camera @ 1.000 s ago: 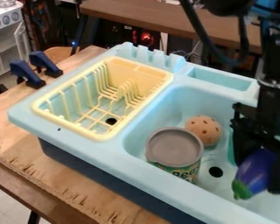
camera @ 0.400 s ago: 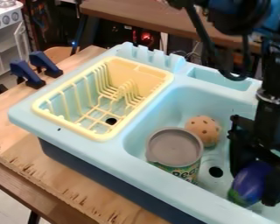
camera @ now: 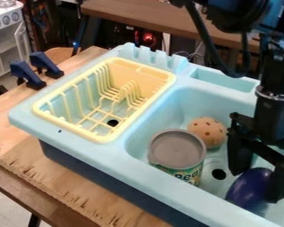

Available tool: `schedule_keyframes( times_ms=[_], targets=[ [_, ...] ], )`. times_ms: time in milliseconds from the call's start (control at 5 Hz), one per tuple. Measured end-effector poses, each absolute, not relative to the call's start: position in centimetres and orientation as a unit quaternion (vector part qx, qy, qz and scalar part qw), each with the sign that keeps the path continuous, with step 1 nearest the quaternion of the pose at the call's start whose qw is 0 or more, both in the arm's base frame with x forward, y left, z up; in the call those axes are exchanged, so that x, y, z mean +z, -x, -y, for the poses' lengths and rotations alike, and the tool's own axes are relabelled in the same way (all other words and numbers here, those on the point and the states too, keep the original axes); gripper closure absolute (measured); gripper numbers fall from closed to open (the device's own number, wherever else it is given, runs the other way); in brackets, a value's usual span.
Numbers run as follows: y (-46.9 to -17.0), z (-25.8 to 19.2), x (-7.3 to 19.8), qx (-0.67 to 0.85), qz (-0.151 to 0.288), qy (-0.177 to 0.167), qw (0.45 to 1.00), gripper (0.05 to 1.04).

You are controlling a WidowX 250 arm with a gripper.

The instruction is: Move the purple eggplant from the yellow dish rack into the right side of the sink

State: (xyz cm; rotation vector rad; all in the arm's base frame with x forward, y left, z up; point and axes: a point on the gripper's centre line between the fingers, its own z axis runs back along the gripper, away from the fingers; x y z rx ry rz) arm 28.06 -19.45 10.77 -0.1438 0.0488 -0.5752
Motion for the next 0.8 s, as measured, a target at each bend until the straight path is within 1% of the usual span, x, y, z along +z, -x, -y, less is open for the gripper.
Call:
schedule_keyframes(
  times_ms=[200, 400, 600, 800],
  targets=[
    [-28.0, 19.6, 11.7, -0.284, -0.006, 0.078, 0.956, 0.075],
    [-27.2, 19.7, 15.4, -0.283, 0.038, 0.083, 0.955, 0.076],
    [-26.4, 19.4, 17.3, -0.236, 0.039, 0.042, 0.97, 0.076],
    [-26.2, 19.0, 18.7, -0.209, 0.031, 0.021, 0.977, 0.076]
  ],
)
